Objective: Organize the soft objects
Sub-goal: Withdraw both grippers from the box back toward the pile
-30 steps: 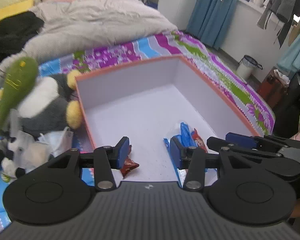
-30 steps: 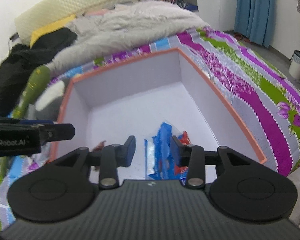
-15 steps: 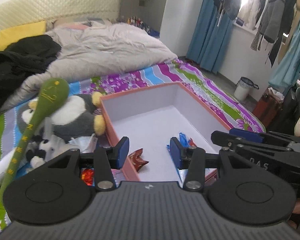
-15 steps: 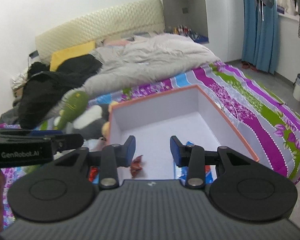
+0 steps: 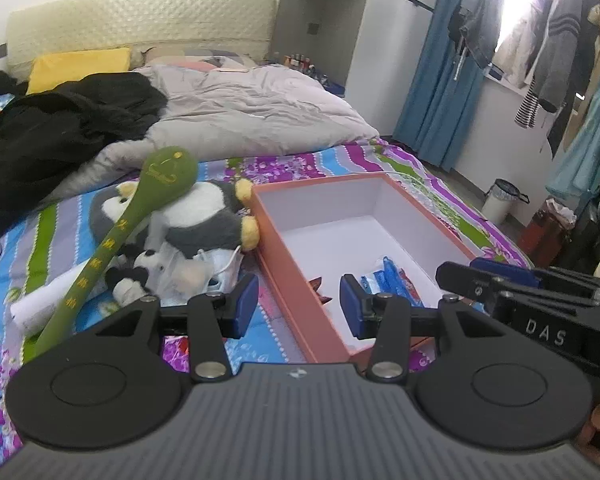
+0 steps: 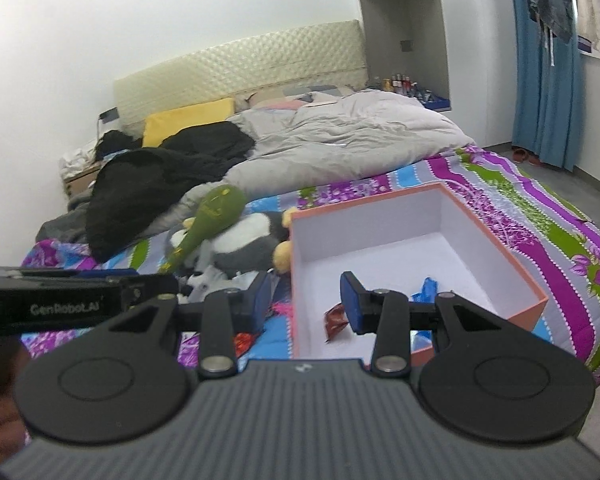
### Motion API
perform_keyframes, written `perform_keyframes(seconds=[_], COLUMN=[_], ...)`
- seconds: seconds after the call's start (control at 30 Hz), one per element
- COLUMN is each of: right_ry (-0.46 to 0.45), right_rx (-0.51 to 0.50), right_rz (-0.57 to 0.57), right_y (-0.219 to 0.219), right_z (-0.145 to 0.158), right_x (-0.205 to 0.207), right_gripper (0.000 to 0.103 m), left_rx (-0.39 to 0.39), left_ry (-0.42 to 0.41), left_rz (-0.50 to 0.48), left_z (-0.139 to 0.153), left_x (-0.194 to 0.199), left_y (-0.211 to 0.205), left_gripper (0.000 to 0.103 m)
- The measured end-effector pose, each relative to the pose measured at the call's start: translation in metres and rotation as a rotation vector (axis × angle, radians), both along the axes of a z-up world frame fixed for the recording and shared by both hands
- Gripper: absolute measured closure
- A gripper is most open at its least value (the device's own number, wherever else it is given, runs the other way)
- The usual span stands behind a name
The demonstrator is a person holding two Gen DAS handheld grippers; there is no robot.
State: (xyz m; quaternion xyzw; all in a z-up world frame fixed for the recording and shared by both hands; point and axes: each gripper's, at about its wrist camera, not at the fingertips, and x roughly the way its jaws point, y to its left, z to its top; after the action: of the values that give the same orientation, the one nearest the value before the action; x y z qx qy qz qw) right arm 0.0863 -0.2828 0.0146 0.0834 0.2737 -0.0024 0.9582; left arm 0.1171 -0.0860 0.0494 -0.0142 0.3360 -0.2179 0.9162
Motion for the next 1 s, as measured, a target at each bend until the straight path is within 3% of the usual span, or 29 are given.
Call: perform_keyframes(seconds=[1.0], right_ry=[0.062], right_rx=[-0.023], right_rz=[0.160], right_y=[0.074], right_z=[-0.046], right_x=[-0.046], right_gripper=[0.062], left_rx=[0.008], left_ry=[0.068], left_rz=[0.152], left_z=[-0.050], left_x=[-0.072], left_y=[0.078], left_gripper=[0.052])
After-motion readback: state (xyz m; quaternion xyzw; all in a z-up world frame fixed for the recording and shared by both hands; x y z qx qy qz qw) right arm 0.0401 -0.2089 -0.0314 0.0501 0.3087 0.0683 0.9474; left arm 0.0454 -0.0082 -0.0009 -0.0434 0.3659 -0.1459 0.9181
